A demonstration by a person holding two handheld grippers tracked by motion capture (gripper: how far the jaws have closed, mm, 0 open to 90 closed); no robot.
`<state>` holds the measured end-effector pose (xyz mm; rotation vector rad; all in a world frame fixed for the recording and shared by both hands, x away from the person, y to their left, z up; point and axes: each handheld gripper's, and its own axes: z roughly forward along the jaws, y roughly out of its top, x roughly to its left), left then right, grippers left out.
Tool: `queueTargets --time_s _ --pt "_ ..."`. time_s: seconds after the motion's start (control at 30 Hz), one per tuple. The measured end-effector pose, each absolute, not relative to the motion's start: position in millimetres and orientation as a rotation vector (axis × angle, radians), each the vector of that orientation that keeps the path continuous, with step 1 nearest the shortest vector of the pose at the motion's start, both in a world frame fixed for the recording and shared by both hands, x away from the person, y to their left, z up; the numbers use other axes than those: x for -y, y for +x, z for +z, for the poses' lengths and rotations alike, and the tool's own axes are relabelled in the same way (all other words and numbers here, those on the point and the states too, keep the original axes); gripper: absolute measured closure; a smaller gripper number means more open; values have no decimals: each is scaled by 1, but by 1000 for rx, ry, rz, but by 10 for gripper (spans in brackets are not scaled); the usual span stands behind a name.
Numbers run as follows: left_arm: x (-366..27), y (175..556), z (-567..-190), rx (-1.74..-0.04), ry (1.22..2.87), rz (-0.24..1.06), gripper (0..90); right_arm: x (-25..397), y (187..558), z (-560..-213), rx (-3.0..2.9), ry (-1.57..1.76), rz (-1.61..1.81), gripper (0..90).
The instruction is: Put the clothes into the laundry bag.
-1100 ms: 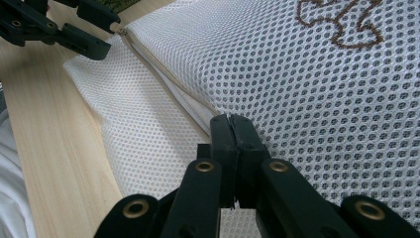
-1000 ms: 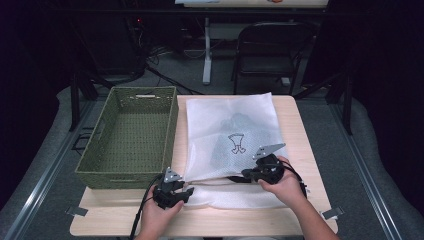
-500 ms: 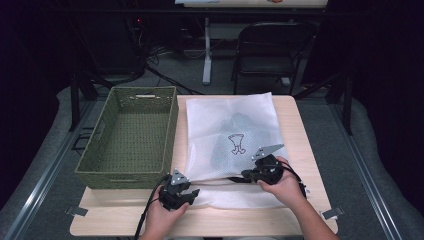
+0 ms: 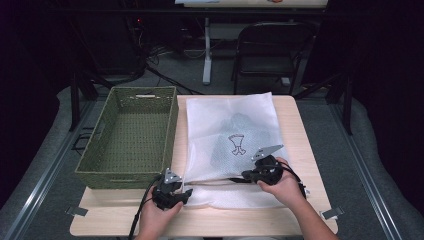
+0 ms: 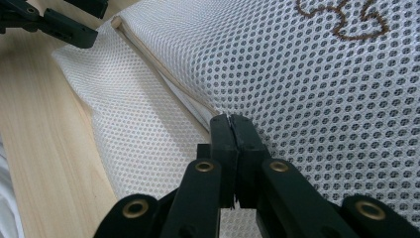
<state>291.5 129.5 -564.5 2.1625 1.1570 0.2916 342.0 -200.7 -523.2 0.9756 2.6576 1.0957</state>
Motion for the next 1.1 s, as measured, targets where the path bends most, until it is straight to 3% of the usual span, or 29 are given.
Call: queueTargets --time_s 0.6,1.1 --pt "-125 295 -573 -1164 2170 253 437 205 344 -525 -2658 1003 1110 894" --pt "-117 292 -574 -1126 2198 323 733 202 344 -527 -2658 987 1095 893"
